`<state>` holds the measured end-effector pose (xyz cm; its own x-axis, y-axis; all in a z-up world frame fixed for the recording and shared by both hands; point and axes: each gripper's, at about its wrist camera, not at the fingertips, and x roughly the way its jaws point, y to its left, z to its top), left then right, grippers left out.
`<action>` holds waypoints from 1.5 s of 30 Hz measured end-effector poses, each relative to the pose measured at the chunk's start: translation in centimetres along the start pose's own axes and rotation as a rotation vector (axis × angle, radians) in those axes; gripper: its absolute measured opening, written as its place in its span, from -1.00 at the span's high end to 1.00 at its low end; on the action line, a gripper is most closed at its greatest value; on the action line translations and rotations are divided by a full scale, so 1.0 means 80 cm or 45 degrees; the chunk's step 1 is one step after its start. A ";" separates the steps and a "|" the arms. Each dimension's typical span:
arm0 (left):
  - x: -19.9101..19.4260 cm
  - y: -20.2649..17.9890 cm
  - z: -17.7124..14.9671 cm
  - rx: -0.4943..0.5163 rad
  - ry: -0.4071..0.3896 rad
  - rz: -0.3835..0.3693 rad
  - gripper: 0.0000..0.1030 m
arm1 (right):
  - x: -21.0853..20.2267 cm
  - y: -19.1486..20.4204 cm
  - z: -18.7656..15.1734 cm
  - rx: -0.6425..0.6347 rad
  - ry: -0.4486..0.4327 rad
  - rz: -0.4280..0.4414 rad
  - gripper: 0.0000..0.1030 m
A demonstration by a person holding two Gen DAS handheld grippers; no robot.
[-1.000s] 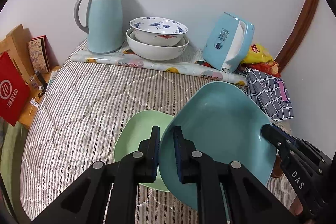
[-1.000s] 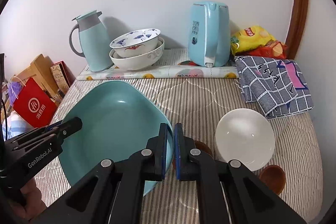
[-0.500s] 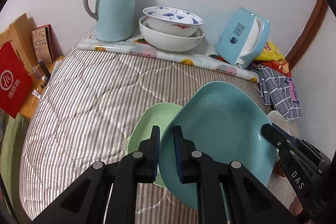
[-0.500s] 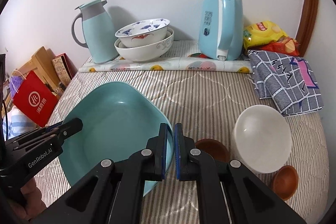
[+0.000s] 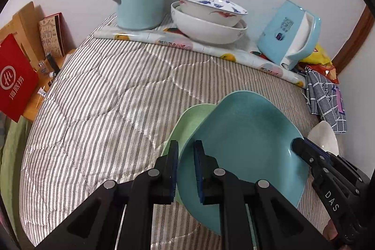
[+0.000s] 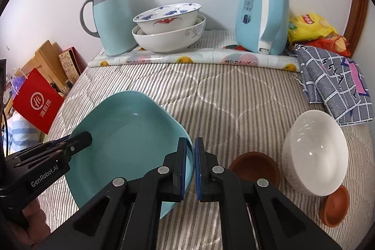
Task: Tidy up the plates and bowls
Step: 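Lower the teal plate onto the green plate with the right gripper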
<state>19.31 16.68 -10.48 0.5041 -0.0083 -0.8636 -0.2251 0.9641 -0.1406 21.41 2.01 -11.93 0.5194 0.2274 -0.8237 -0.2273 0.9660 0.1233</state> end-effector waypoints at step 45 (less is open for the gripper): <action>0.054 0.017 -0.005 0.052 0.080 0.073 0.74 | 0.068 0.019 0.012 -0.107 0.068 -0.025 0.82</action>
<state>20.84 17.80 -14.60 0.4376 0.0315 -0.8986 -0.2171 0.9735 -0.0716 24.69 4.82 -15.69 0.4806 0.1994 -0.8540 -0.2869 0.9560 0.0618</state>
